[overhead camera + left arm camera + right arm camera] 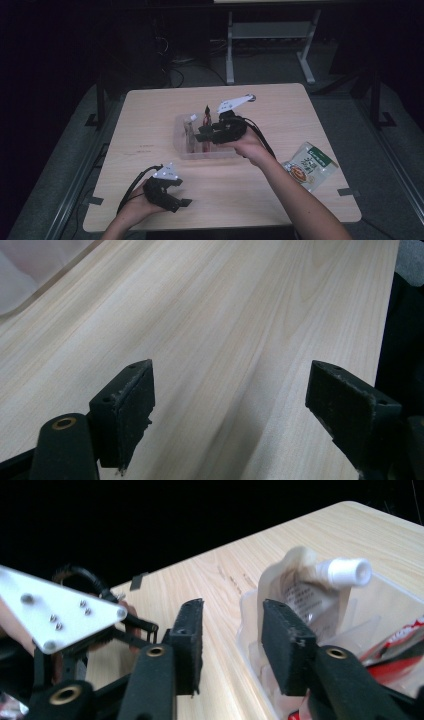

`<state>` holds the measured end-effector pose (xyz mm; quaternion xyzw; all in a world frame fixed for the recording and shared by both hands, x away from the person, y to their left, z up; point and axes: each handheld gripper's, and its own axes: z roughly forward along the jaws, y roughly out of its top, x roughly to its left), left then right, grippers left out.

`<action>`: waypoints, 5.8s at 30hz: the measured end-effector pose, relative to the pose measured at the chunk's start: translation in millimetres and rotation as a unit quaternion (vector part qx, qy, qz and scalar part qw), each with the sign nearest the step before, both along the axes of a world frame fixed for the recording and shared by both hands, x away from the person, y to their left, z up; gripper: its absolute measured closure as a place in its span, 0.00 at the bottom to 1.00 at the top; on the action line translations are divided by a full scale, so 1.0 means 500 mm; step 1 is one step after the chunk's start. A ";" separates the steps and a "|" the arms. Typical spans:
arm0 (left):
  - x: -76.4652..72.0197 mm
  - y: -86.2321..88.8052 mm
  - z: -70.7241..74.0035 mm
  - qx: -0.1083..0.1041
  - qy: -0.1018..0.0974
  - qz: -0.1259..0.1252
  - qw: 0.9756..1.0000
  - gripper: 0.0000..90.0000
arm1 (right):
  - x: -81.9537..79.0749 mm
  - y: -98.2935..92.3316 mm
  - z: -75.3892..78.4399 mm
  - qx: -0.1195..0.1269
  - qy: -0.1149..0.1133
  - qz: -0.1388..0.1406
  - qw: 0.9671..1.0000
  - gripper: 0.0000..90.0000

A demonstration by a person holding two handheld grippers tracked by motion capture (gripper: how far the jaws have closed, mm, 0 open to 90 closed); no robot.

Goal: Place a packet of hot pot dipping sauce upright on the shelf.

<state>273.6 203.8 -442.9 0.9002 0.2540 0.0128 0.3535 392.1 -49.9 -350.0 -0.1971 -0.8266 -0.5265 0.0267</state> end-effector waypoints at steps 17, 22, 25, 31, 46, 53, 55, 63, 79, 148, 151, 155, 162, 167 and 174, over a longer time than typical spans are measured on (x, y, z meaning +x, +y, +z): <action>-0.001 -0.003 0.001 0.000 -0.003 0.000 1.000 0.21 | -0.085 -0.047 -0.038 -0.066 -0.025 0.005 0.997 0.60; -0.001 -0.002 0.002 -0.002 -0.005 -0.001 1.000 0.22 | -0.103 -0.062 -0.057 -0.094 -0.024 -0.007 0.995 0.56; -0.001 -0.003 0.002 -0.003 -0.004 -0.001 1.000 0.22 | -0.113 -0.076 -0.070 -0.110 -0.025 -0.013 0.994 0.56; -0.002 -0.004 0.001 -0.004 -0.002 0.000 1.000 0.22 | -0.133 -0.113 -0.093 -0.123 -0.015 -0.028 0.992 0.55; -0.004 -0.006 0.002 -0.004 0.000 -0.002 1.000 0.22 | -0.177 -0.197 -0.124 -0.141 0.002 -0.061 0.988 0.54; -0.003 -0.006 0.000 -0.008 -0.002 0.000 1.000 0.22 | -0.186 -0.258 -0.131 -0.151 0.005 -0.100 0.983 0.54; -0.004 -0.007 0.000 -0.007 -0.002 -0.002 1.000 0.22 | -0.185 -0.276 -0.131 -0.158 0.004 -0.115 0.981 0.55; -0.004 -0.009 -0.001 -0.006 -0.004 -0.007 1.000 0.22 | -0.163 -0.357 -0.124 -0.167 -0.007 -0.175 0.970 0.70; 0.006 -0.026 -0.001 -0.004 -0.004 -0.019 1.000 0.23 | -0.141 -0.481 -0.153 -0.181 0.027 -0.267 0.946 1.00; 0.015 -0.039 -0.006 0.007 -0.002 -0.036 0.999 0.23 | -0.094 -0.377 -0.185 -0.218 0.024 -0.238 0.946 1.00; 0.014 -0.041 -0.006 0.005 -0.002 -0.035 0.999 0.23 | -0.086 -0.417 -0.187 -0.218 0.030 -0.264 0.939 1.00; 0.015 -0.042 -0.006 0.009 -0.001 -0.039 0.999 0.23 | -0.075 -0.446 -0.194 -0.220 0.035 -0.287 0.932 1.00; 0.013 -0.041 -0.006 0.009 0.004 -0.036 0.999 0.23 | -0.048 -0.464 -0.211 -0.228 0.048 -0.303 0.924 1.00; 0.014 -0.040 -0.006 0.010 0.001 -0.037 0.999 0.23 | -0.047 -0.457 -0.220 -0.237 0.054 -0.294 0.924 1.00; 0.013 -0.041 -0.006 0.011 0.001 -0.038 0.999 0.24 | -0.046 -0.458 -0.223 -0.238 0.054 -0.292 0.925 1.00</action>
